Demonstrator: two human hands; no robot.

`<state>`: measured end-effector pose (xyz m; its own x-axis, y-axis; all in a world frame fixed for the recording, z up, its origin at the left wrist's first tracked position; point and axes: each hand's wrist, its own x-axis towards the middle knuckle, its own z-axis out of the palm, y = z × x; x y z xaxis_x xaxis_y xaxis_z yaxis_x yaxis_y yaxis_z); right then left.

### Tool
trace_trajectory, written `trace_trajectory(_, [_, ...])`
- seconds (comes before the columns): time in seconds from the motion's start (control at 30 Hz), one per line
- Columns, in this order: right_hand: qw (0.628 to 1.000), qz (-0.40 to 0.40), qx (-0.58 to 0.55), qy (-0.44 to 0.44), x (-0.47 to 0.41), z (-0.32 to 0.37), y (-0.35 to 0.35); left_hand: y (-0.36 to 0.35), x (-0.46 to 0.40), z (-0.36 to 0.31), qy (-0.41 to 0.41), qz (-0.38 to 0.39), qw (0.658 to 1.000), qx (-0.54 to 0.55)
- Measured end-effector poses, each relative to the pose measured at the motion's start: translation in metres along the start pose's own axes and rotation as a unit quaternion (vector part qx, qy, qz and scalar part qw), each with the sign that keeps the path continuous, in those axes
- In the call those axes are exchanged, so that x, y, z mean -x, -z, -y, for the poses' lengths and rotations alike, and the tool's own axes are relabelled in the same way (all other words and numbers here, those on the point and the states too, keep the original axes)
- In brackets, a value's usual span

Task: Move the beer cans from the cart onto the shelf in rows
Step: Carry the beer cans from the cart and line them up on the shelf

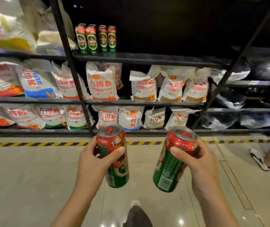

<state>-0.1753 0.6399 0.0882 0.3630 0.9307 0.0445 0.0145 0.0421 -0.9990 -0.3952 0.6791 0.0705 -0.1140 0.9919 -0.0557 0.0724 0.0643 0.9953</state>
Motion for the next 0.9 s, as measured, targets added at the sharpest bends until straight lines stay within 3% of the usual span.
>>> trace_trajectory(0.3, [0.998, 0.057, 0.015, -0.011, -0.18, -0.002, -0.047, -0.044, -0.152, -0.021, 0.007, -0.07, 0.997, 0.031])
trace_trajectory(0.67, [0.99, 0.138, 0.01, -0.031, -0.334, -0.016, -0.146, -0.016, -0.303, -0.021, 0.026, -0.164, 0.985, 0.05])
trace_trajectory(0.9, [0.991, 0.127, 0.013, -0.029, -0.436, -0.021, -0.223, 0.005, -0.444, -0.023, 0.026, -0.151, 0.987, 0.046])
